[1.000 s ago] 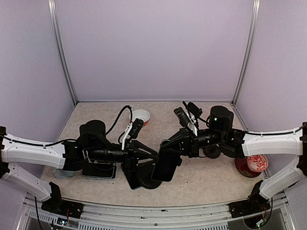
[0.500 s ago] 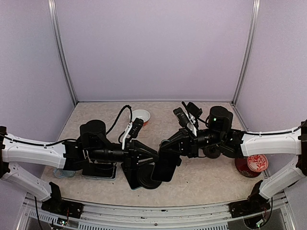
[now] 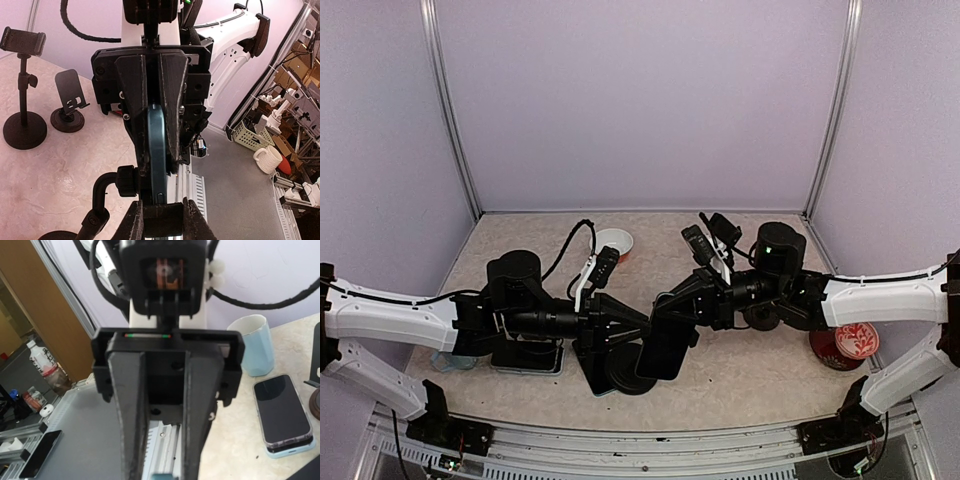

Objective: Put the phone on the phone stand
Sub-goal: Install the phone onto the phone stand.

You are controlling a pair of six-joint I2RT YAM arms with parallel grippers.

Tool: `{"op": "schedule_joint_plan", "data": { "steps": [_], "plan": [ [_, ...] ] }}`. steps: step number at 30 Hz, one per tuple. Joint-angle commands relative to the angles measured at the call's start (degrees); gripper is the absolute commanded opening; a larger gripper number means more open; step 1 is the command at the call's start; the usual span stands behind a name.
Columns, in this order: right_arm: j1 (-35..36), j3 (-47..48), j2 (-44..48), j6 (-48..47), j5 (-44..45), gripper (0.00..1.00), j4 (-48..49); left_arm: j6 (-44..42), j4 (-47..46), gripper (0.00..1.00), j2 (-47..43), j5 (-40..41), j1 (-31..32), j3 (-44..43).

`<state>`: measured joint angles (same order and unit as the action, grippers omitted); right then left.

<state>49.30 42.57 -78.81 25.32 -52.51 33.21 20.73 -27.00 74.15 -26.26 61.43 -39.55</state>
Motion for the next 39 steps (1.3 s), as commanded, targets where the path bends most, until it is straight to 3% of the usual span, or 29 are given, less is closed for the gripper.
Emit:
{"op": "schedule_joint_plan", "data": {
  "steps": [1, 33, 35, 39],
  "plan": [
    [-1.00, -2.43, -2.11, -1.24, 3.80, 0.00, -4.92, 0.08, -5.34, 0.11, -1.05, -1.53, 0.45, -0.28],
    [-1.14, -3.83, 2.05, -3.37, 8.20, 0.00, -9.42, -1.13, -3.23, 0.06, -5.66, 1.92, 0.35, 1.31],
    [-1.14, -3.45, 1.81, -3.60, 8.23, 0.00, -10.07, -1.09, -3.25, 0.10, -5.56, 1.76, 0.36, 1.13],
    [-1.18, -2.61, 0.61, -2.73, 7.25, 0.00, -9.37, -0.93, -3.32, 0.30, -4.77, 1.29, 0.36, 0.35]
  ]
}}
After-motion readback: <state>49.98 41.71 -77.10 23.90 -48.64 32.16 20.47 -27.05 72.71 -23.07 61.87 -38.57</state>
